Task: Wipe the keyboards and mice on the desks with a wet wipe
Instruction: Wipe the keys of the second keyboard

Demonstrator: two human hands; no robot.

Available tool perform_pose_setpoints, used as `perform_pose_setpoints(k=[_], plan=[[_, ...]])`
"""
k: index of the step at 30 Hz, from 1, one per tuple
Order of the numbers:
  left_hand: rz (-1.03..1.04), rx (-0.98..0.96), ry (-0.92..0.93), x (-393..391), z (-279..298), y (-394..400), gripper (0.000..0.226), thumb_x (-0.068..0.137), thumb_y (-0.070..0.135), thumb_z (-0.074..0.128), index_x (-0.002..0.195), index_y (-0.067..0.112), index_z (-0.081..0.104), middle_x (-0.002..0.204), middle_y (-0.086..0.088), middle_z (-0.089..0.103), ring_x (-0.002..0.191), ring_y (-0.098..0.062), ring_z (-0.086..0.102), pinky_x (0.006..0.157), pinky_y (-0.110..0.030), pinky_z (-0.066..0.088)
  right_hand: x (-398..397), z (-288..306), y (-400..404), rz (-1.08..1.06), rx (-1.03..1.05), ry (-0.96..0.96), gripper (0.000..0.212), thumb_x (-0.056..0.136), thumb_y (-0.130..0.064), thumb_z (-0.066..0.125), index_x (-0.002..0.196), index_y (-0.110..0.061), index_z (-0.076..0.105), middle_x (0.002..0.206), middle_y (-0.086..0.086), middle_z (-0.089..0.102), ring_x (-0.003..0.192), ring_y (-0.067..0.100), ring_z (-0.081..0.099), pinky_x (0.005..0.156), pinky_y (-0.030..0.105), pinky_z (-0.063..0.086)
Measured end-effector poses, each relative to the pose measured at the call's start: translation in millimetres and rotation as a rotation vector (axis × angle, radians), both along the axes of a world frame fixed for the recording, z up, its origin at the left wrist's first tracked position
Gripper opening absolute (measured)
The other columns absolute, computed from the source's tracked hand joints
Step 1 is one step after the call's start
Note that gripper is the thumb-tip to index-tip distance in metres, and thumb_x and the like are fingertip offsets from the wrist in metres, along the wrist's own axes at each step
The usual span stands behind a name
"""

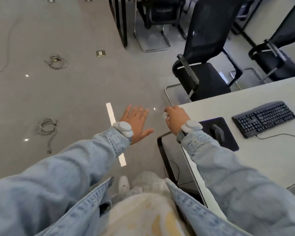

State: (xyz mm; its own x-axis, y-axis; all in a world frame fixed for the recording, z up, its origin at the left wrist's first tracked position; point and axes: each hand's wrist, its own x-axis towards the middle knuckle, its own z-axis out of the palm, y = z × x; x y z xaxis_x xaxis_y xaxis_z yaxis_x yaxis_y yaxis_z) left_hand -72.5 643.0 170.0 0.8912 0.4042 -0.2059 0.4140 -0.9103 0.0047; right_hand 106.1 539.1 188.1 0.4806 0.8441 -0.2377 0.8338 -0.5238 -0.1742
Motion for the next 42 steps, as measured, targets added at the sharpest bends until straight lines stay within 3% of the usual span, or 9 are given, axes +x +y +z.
perform_pose_setpoints(k=[3,7,12,18,23,28,31,35,42], plan=[[-0.098,0.011,-0.005,58,9,53,0.089,0.093,0.070,0.017,0.159,0.010,0.014,0.163,-0.013,0.021,0.151,-0.032,0.014,0.124,-0.050,0.001,46,1,32,-0.103,0.015,0.023,0.033,0.094,-0.016,0.045,0.125,-0.017,0.054,0.123,0.011,0.053,0.109,0.033,0.054,0.090,0.043,0.048],[-0.185,0.013,-0.006,132,8,114,0.103,0.081,0.074,-0.006,0.159,0.011,0.016,0.161,-0.012,0.025,0.150,-0.033,0.018,0.124,-0.051,0.003,102,-15,73,-0.230,0.062,0.030,0.029,0.094,-0.015,0.044,0.122,-0.016,0.055,0.118,0.012,0.054,0.106,0.033,0.054,0.086,0.041,0.048],[-0.298,0.042,0.048,244,4,187,0.108,0.076,0.073,-0.013,0.160,0.011,0.012,0.161,-0.010,0.025,0.150,-0.032,0.018,0.124,-0.049,0.001,189,-37,141,-0.325,0.074,0.069,0.030,0.096,-0.018,0.045,0.124,-0.018,0.054,0.118,0.010,0.054,0.105,0.029,0.055,0.086,0.036,0.046],[-0.399,0.054,0.033,361,16,260,0.107,0.078,0.074,-0.011,0.159,0.010,0.014,0.160,-0.011,0.028,0.150,-0.033,0.020,0.124,-0.049,0.002,283,-27,204,-0.394,0.041,0.057,0.029,0.094,-0.022,0.048,0.123,-0.020,0.054,0.116,0.006,0.053,0.103,0.028,0.054,0.078,0.038,0.049],[-0.476,0.048,0.024,448,23,295,0.102,0.082,0.074,-0.009,0.159,0.011,0.013,0.161,-0.011,0.026,0.149,-0.032,0.020,0.124,-0.049,0.004,359,-17,232,-0.480,0.039,0.045,0.025,0.095,-0.020,0.047,0.119,-0.018,0.054,0.115,0.006,0.052,0.103,0.028,0.053,0.084,0.041,0.050],[-0.645,0.022,0.063,540,6,295,0.086,0.097,0.069,0.015,0.160,0.012,0.009,0.166,-0.010,0.019,0.153,-0.032,0.013,0.125,-0.049,0.004,408,-30,220,-0.618,0.019,0.059,0.029,0.092,-0.022,0.054,0.121,-0.018,0.054,0.112,0.007,0.054,0.097,0.027,0.054,0.079,0.037,0.050],[-0.784,0.038,0.083,602,-6,284,0.086,0.096,0.070,0.013,0.161,0.013,0.006,0.167,-0.009,0.016,0.154,-0.031,0.011,0.125,-0.049,0.002,440,-38,208,-0.729,-0.030,0.099,0.035,0.089,-0.023,0.061,0.122,-0.019,0.052,0.112,0.005,0.053,0.099,0.026,0.055,0.077,0.034,0.049],[-1.068,0.007,0.153,670,-11,257,0.086,0.096,0.070,0.011,0.161,0.013,0.004,0.167,-0.009,0.013,0.155,-0.031,0.008,0.125,-0.051,0.002,465,-39,184,-0.991,0.001,0.152,0.036,0.091,-0.019,0.062,0.125,-0.016,0.053,0.118,0.008,0.055,0.105,0.027,0.056,0.091,0.036,0.050],[-1.546,-0.041,0.133,757,-5,144,0.102,0.085,0.078,-0.005,0.161,0.011,0.009,0.165,-0.009,0.019,0.154,-0.030,0.010,0.125,-0.049,-0.002,452,-36,107,-1.427,-0.001,0.088,0.022,0.094,-0.018,0.047,0.114,-0.012,0.056,0.112,0.011,0.055,0.099,0.034,0.055,0.076,0.037,0.042]])
